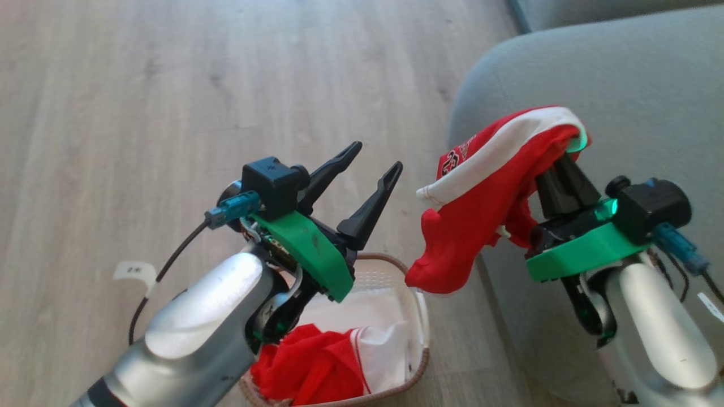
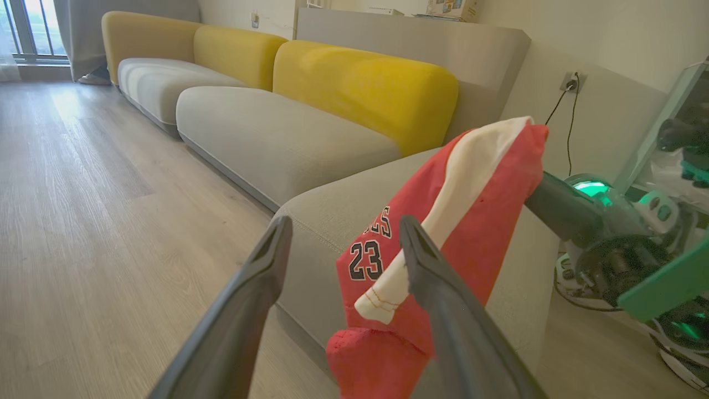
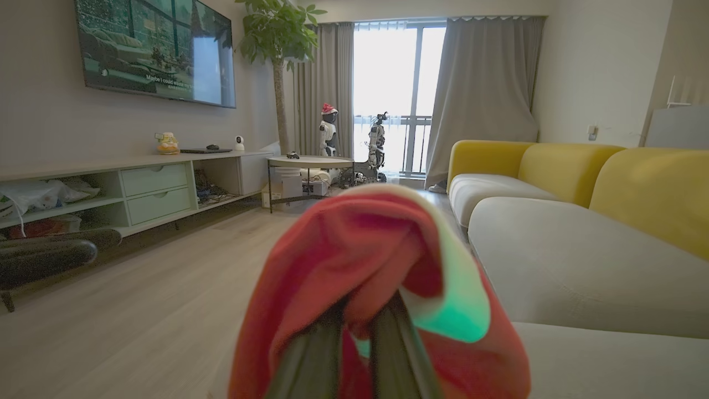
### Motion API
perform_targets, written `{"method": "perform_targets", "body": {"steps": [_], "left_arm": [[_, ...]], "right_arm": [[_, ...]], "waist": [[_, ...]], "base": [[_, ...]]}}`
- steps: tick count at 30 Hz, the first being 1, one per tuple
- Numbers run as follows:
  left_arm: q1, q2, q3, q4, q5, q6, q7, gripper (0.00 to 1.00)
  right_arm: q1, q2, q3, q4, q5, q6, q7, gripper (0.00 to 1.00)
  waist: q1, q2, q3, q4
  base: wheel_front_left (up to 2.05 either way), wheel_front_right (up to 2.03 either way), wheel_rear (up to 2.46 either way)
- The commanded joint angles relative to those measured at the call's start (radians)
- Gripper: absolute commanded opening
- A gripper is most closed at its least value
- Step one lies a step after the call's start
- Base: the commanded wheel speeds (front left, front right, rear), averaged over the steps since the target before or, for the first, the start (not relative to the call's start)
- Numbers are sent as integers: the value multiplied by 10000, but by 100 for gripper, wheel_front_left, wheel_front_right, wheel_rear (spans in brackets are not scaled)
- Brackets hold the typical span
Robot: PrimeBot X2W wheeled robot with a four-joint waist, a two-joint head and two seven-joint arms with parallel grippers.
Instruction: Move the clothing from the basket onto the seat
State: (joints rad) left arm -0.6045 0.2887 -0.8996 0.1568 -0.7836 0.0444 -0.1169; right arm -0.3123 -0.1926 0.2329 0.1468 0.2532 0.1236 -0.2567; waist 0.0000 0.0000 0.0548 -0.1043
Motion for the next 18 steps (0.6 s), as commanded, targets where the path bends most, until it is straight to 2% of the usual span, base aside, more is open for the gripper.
{"method": "perform_targets", "body": {"steps": [1, 18], "left_arm": [[-378, 300, 386, -351, 118, 12, -127, 100], [-537, 578, 211, -339, 582, 100, -347, 100]], "right_arm": [[-111, -90, 30, -481, -83, 71, -51, 0], [251, -242, -678, -1955, -245, 71, -51, 0]], "waist": [[0, 0, 93, -424], [0, 0, 525, -2748]], "base": [[0, 0, 0], [0, 0, 0]]}}
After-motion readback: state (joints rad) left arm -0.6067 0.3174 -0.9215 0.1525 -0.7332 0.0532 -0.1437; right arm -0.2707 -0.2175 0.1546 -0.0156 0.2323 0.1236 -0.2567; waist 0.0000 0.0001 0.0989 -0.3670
